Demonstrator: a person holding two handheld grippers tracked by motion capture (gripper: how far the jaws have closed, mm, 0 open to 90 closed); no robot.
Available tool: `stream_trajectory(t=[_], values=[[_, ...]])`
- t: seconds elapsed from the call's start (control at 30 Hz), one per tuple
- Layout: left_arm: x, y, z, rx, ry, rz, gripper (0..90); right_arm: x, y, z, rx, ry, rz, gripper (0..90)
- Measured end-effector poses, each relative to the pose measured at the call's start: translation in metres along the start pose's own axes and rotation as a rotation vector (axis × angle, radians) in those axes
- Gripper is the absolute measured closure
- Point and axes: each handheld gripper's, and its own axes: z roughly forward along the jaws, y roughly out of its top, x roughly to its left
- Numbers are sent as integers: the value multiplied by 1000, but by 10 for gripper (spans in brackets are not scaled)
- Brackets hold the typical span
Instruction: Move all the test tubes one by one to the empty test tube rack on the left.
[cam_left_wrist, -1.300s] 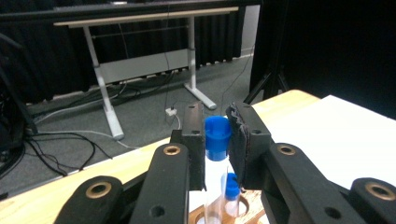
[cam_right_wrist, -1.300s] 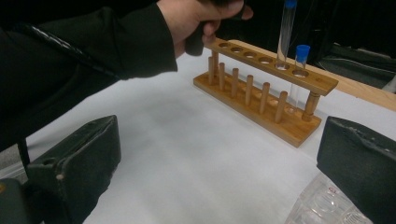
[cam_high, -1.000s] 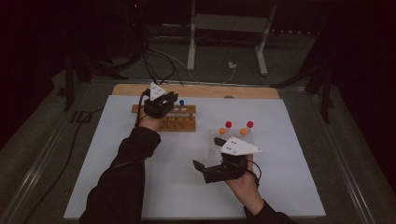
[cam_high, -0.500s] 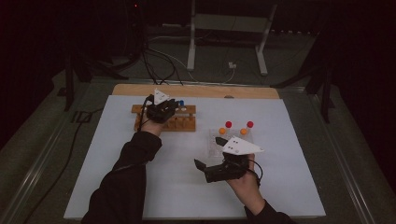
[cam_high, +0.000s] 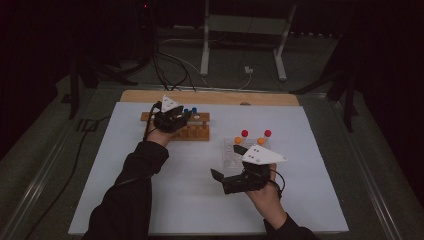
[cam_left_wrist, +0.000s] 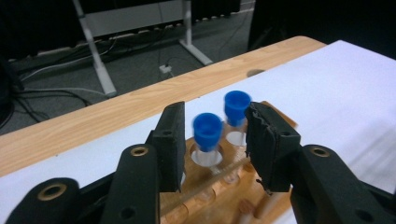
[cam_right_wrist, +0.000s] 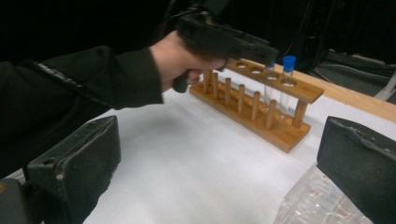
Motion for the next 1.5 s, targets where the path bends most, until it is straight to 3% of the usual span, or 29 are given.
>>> stream_trajectory(t=[0.1,0.3,0.5,0.67,0.77,0.83,1.03,1.33,1.5], values=[[3,3,-17,-21,-38,-33,432,-5,4,-6,-11,-20,-3,0],[-1,4,-48,-26,-156,-49,158,-21,8,-18,-33,-64,9,0],[-12,-3,-81,-65,-253,-17,44,-37,10,-28,-40,-115,25,0],[-25,-14,-103,-70,-292,9,42,-52,5,-31,-37,-166,59,0],[-34,-24,-113,-69,-322,31,42,-58,-2,-29,-2,-193,62,0],[-40,-31,-118,-61,-339,42,42,-61,-6,-27,24,-218,49,0],[-51,-46,-124,-61,-372,50,42,-72,-21,-27,71,-263,80,10],[-55,-53,-125,-55,-387,66,42,-91,-42,-21,167,-353,138,178],[-56,-54,-126,-52,-389,77,42,-97,-49,-17,210,-374,151,373]])
